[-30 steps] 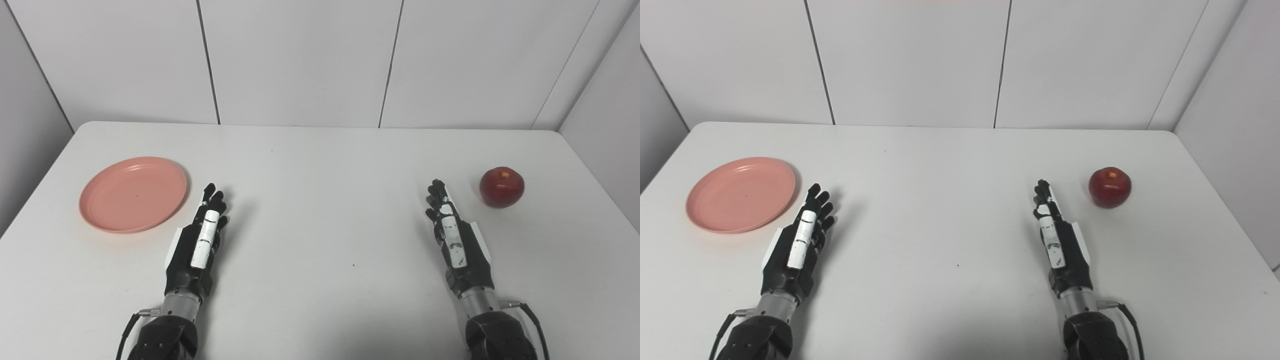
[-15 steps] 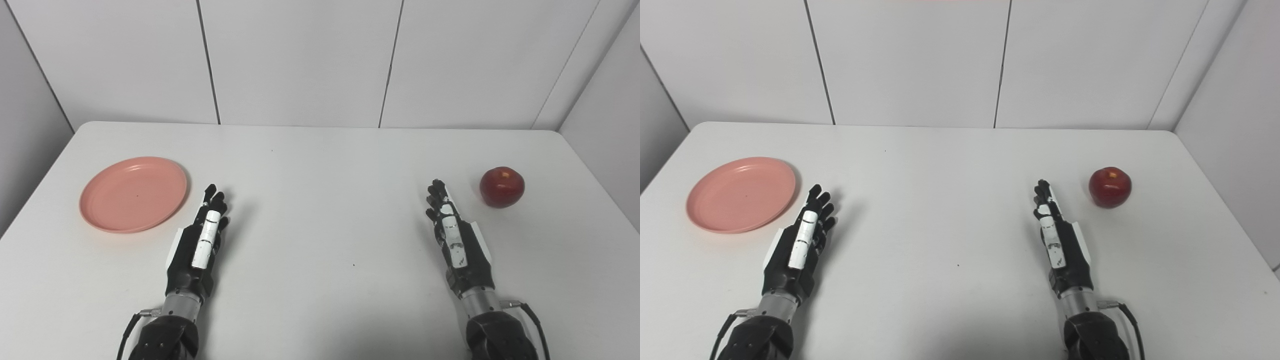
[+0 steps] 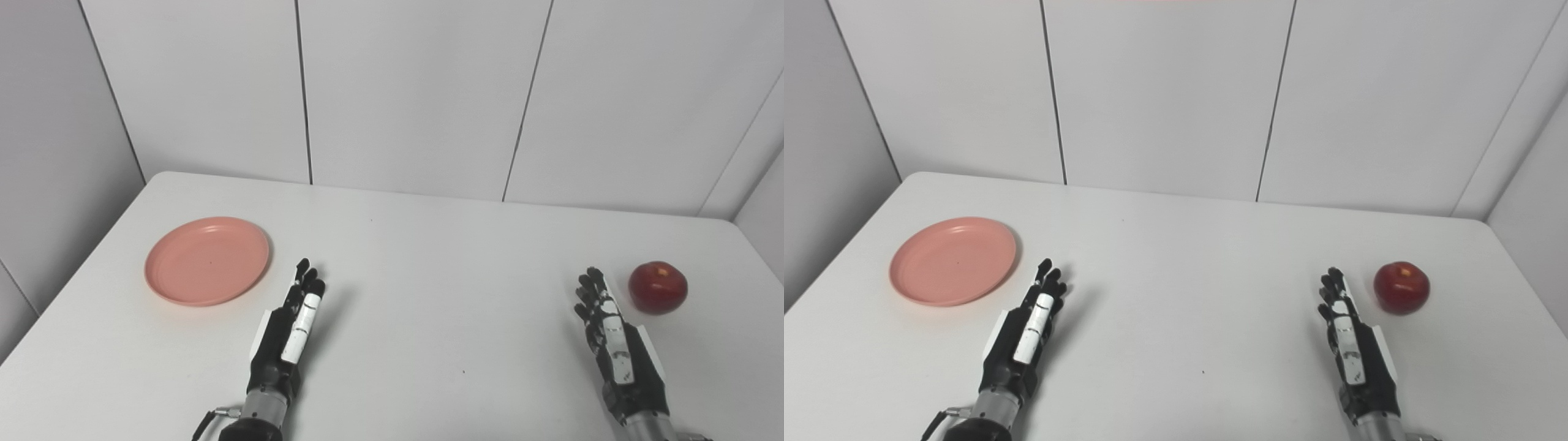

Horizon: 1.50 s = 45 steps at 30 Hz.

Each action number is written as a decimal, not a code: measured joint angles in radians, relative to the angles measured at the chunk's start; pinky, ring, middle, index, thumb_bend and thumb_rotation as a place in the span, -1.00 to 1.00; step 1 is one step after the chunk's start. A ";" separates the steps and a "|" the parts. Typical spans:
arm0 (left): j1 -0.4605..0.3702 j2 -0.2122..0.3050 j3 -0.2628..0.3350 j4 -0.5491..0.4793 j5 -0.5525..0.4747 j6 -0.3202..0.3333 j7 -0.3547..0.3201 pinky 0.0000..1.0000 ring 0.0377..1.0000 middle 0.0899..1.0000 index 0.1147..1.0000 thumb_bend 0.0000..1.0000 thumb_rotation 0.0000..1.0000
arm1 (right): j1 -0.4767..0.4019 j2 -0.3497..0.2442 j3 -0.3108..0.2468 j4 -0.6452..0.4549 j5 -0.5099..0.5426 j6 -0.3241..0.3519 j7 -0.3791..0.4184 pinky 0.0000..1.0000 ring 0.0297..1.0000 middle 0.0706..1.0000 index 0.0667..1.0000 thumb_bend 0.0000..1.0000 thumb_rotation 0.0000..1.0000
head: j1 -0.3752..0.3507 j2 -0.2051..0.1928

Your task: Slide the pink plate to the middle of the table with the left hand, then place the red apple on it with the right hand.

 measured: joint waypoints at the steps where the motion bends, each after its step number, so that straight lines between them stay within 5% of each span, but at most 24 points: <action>1: 0.000 -0.002 -0.005 0.008 0.001 -0.007 0.007 1.00 0.94 1.00 1.00 0.12 0.73 | -0.004 -0.007 -0.003 0.014 0.009 -0.010 0.010 1.00 1.00 0.97 1.00 0.67 1.00 | 0.020 -0.017; 15: -0.006 -0.065 -0.023 0.082 0.044 -0.100 0.051 1.00 0.94 0.98 1.00 0.09 0.69 | -0.057 -0.058 -0.026 0.129 0.063 -0.104 0.079 1.00 1.00 1.00 1.00 0.59 1.00 | 0.147 -0.095; 23: -0.007 -0.130 -0.041 0.107 0.084 -0.123 0.051 0.97 0.90 0.96 1.00 0.15 0.65 | -0.074 -0.069 -0.036 0.159 0.074 -0.104 0.092 1.00 1.00 1.00 1.00 0.64 1.00 | 0.190 -0.103; 34: -0.016 -0.135 -0.039 0.125 0.082 -0.152 0.043 0.98 0.92 1.00 1.00 0.20 0.85 | -0.077 -0.072 -0.038 0.167 0.081 -0.104 0.105 1.00 1.00 1.00 1.00 0.63 1.00 | 0.183 -0.098; 45: -0.074 -0.132 -0.031 0.204 0.082 -0.302 0.029 0.95 0.90 0.92 0.84 0.66 0.99 | -0.097 -0.074 -0.038 0.199 0.069 -0.104 0.111 1.00 1.00 0.99 1.00 0.70 1.00 | 0.172 -0.114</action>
